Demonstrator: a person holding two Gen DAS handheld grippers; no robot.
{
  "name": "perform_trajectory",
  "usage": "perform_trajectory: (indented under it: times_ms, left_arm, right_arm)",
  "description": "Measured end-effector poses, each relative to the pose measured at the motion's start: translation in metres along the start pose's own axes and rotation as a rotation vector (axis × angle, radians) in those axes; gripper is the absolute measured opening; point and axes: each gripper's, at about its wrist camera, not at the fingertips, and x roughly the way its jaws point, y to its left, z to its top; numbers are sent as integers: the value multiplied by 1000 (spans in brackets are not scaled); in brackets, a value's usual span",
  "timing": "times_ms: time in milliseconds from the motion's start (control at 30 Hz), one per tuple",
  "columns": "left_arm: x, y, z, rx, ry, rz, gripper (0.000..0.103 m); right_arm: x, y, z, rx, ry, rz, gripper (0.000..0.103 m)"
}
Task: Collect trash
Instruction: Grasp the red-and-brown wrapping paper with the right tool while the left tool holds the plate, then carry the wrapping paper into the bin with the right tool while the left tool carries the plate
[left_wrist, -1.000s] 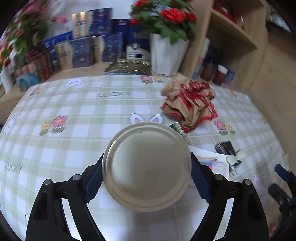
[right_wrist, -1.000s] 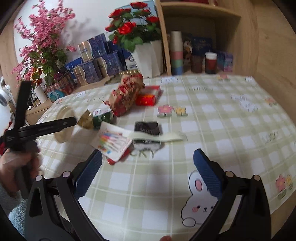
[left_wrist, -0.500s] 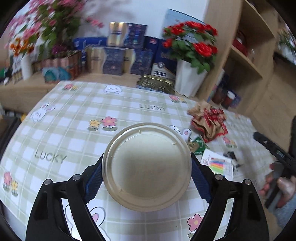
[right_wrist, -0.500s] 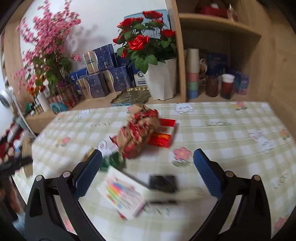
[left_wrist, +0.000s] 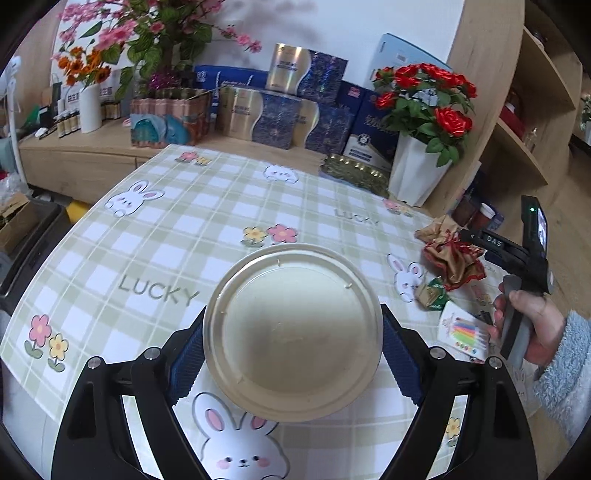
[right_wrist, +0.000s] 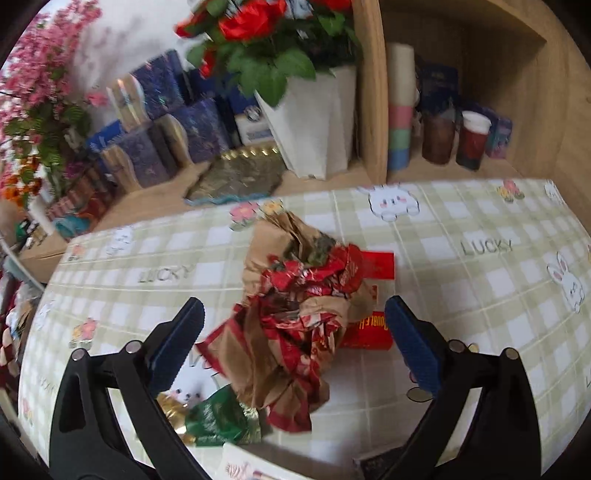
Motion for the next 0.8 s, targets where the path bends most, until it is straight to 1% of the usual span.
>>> perform_trajectory:
  times_ms: [33, 67, 100, 133, 167, 200, 333, 367, 500, 567, 667, 800]
  left_arm:
    - [0, 3, -1, -3, 1, 3, 83]
    - [-1, 5, -1, -5, 1, 6, 83]
    - [-1, 6, -1, -9, 0, 7, 83]
    - [-2, 7, -1, -10, -1, 7, 83]
    - [-3, 6, -1, -10, -3, 5, 83]
    - [-4, 5, -1, -9, -6, 1, 83]
    - [-7, -3, -3, -3, -7, -19, 83]
    - [-8, -6, -4, -3, -7, -27, 83]
    - [-14, -16, -8, -8, -4, -58, 83]
    - [-17, -22, -13, -3, 0, -70, 83]
    - [-25, -30, -19, 6, 4, -87, 83]
    - [-38, -40, -27, 26, 1, -106, 83]
  right_arm:
    - [5, 1, -2, -2, 22, -2, 82]
    - [11, 2, -3, -11, 49, -16, 70]
    - [14, 2, -5, -13, 67, -13, 64]
    - [12, 2, -5, -4, 63, -10, 61]
    - [7, 0, -6, 12, 48, 1, 55]
    - [2, 0, -7, 16, 38, 9, 53]
    - [-23, -2, -14, -7, 1, 33, 50]
    - [-30, -3, -16, -8, -1, 44, 48]
    - [-58, -9, -21, -4, -1, 94, 47]
    - [-73, -10, -25, -31, -1, 119, 46]
    - [-96, -12, -33, -64, -14, 136, 46]
    - [-124, -17, -46, -51, -20, 164, 45]
